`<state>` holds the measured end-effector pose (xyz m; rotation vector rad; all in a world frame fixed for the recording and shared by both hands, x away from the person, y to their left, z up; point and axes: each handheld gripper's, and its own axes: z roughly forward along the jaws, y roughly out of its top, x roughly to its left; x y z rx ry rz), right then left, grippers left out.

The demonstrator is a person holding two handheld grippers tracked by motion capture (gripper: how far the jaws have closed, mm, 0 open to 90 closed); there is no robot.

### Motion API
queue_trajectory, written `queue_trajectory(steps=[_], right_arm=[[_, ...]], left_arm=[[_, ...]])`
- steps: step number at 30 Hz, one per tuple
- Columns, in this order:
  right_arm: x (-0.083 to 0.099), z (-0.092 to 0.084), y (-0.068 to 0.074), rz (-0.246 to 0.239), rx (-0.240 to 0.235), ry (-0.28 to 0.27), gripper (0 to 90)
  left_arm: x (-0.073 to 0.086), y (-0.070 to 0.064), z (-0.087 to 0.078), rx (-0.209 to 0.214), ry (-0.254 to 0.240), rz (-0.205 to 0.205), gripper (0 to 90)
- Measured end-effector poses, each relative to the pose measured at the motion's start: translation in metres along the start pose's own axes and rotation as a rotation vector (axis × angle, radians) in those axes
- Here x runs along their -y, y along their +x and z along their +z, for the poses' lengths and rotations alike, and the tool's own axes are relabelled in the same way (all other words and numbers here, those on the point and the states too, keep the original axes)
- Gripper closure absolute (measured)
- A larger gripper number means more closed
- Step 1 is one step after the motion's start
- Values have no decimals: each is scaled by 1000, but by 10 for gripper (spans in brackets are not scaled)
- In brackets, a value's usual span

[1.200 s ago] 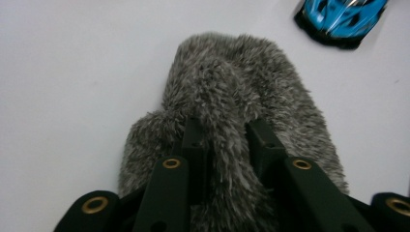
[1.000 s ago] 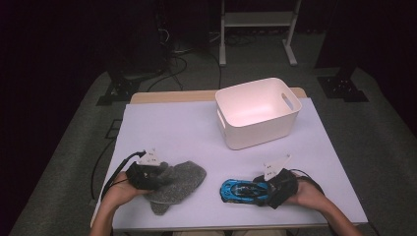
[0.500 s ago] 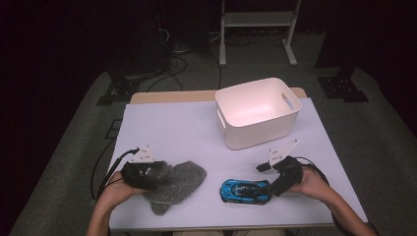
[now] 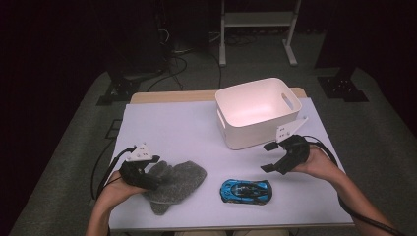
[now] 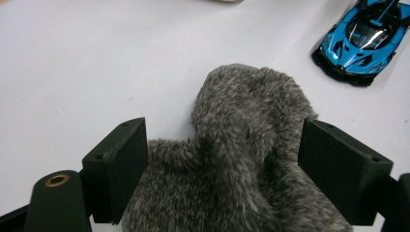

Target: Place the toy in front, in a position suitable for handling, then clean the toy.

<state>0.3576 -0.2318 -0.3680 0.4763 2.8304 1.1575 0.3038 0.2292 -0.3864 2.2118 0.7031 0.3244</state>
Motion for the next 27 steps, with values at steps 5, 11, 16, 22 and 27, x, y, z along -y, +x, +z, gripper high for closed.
queue_trajectory(steps=[5, 11, 16, 22, 27], right_arm=[[-11, -13, -8, -16, 3, -9, 178], [-25, -25, -16, -31, 9, 4, 174], [-39, -36, -23, -34, 4, 14, 175], [-51, -47, -32, -57, 18, -7, 175], [-53, -47, -33, -64, 10, -17, 174]], left_arm=[[0, -2, -2, -11, 1, 6, 126], [0, -1, -4, -14, -1, 5, 100], [0, -1, -4, -10, -5, 1, 97], [-1, -1, -3, -8, 9, 11, 97], [-4, -2, -5, -5, -11, 13, 97]])
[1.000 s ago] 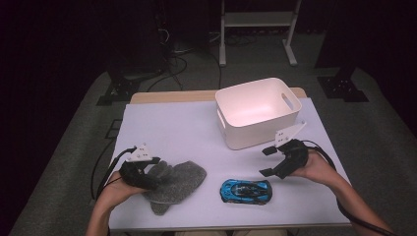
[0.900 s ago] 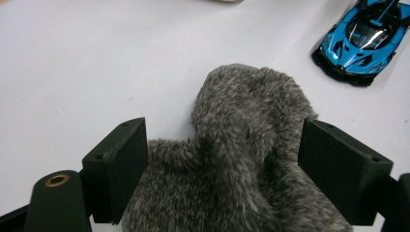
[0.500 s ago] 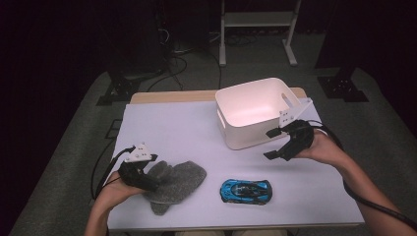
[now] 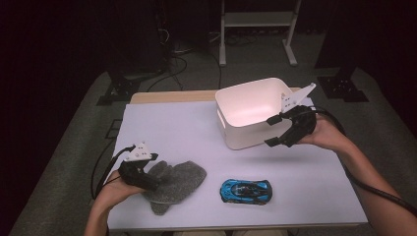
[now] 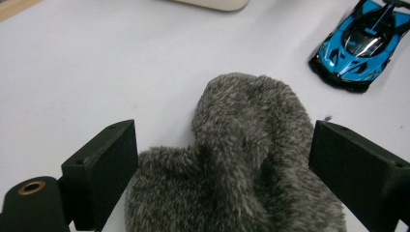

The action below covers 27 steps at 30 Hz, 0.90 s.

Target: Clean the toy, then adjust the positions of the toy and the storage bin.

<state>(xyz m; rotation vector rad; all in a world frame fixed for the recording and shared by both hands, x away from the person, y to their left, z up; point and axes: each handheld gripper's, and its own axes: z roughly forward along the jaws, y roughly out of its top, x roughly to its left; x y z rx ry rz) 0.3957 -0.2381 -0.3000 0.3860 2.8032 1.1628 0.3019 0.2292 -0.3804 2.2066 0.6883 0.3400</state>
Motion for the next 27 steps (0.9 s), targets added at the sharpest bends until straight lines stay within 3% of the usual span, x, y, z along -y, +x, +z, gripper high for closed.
queue_trajectory(steps=[4, 27], right_arm=[[-1, 1, -2, -5, 0, 8, 169], [-19, 8, -26, -47, 13, 43, 166]], left_arm=[[0, -1, 1, -1, 17, 16, 97], [0, -4, 0, 19, 9, 12, 93]])
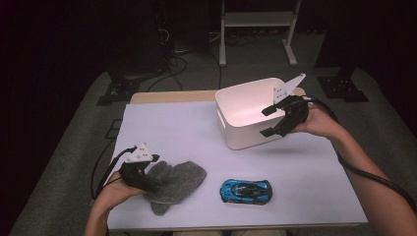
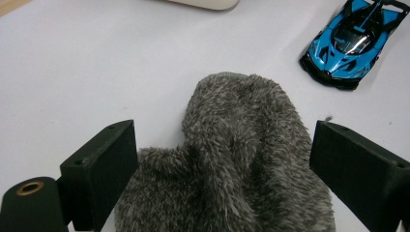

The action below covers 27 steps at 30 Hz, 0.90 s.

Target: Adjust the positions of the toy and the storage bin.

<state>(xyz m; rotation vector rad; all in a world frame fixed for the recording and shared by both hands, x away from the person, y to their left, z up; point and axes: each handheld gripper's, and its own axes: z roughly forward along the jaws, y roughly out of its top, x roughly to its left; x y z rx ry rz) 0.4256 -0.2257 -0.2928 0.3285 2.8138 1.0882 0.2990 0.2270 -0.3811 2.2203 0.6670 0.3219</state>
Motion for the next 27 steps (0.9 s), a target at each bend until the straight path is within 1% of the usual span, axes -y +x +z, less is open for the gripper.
queue_trajectory(steps=[2, 4, 7, 10, 11, 12, 15, 16, 17, 18, 19, 22, 25, 27], right_arm=[[0, 3, -4, 1, -1, 9, 166], [1, 6, -7, 5, 3, 12, 167], [2, 9, -13, 9, 9, 19, 168], [2, 13, -18, 13, 11, 40, 171], [2, 15, -20, 9, 12, 49, 178], [2, 17, -22, 9, 7, 54, 205], [2, 22, -26, 11, 3, 67, 225], [2, 24, -27, 8, 5, 68, 240], [2, 26, -29, 8, -2, 74, 284], [3, 27, -30, 13, -13, 80, 306], [4, 29, -31, 14, -16, 80, 311], [6, 33, -34, 9, -10, 84, 363], [7, 37, -35, 4, -23, 95, 476], [7, 38, -36, 2, -40, 106, 551]], left_arm=[[1, 0, -1, -5, 3, -6, 92], [1, 0, -3, -5, -4, -13, 93], [0, -1, -4, -7, -10, -13, 92], [0, -2, -4, -4, -5, -9, 93], [0, -2, -4, -2, -4, -9, 92], [1, -1, -4, -3, -6, -9, 92], [1, 0, -4, -4, -2, -13, 93], [1, 0, -4, -1, -2, -16, 93], [2, 1, -4, 1, -1, -15, 92], [2, 1, -3, 4, -1, -14, 93], [2, 1, -3, 7, 1, -13, 92], [3, 1, -1, 12, 3, -18, 92], [3, 1, 0, 21, 8, -13, 93], [3, 1, 0, 25, 7, -13, 93]])
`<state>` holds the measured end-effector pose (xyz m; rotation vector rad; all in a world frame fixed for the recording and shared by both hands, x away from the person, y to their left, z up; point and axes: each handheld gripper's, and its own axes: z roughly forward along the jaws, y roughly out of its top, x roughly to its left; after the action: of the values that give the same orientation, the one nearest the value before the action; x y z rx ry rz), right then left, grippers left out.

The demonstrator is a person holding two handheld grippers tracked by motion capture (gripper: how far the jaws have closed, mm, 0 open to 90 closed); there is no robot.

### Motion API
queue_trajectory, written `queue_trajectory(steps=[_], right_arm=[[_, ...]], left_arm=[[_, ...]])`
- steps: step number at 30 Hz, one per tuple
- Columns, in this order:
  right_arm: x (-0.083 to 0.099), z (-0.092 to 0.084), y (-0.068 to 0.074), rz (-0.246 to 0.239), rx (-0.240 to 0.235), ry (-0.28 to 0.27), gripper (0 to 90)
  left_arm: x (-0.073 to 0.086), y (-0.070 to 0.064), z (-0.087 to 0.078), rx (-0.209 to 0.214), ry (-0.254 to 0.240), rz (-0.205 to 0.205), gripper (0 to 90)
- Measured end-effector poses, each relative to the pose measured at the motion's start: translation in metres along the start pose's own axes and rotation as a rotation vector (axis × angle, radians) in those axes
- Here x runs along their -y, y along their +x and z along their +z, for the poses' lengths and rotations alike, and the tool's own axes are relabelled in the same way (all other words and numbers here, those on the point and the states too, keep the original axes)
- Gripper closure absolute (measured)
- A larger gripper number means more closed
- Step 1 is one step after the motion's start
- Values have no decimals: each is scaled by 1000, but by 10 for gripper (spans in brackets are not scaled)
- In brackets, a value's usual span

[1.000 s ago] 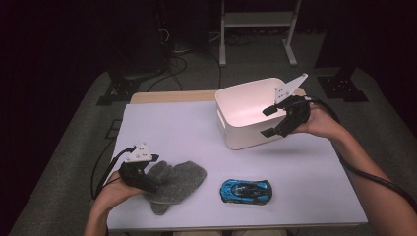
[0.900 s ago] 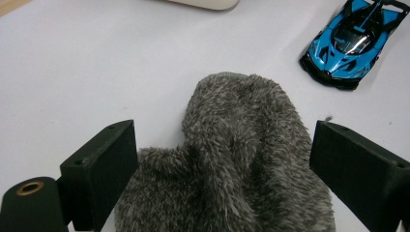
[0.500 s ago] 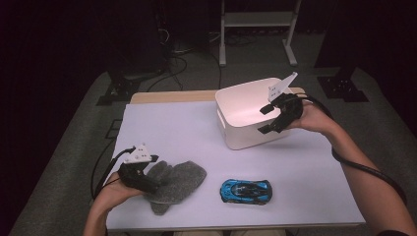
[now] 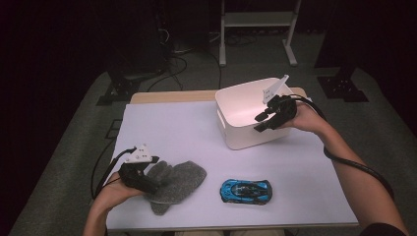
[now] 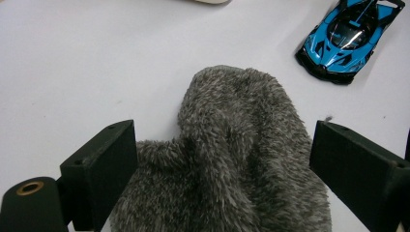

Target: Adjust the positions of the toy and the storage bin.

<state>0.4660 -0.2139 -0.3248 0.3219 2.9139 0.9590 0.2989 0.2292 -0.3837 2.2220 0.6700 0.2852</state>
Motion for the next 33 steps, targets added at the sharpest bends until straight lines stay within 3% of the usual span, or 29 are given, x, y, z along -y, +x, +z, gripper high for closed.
queue_trajectory(steps=[5, 20, 26, 33], right_arm=[[-2, 5, -1, -2, -33, 36, 693], [-15, 13, 5, -16, -64, 47, 785], [-31, 22, 14, -70, -76, 65, 844], [-45, 31, 24, -91, -84, 73, 864]], left_arm=[[0, -2, 3, 7, 15, 15, 93], [1, -3, 2, 15, 9, 6, 92], [1, -4, 1, 16, 25, 21, 93], [2, -4, -2, 11, 15, 18, 93]])
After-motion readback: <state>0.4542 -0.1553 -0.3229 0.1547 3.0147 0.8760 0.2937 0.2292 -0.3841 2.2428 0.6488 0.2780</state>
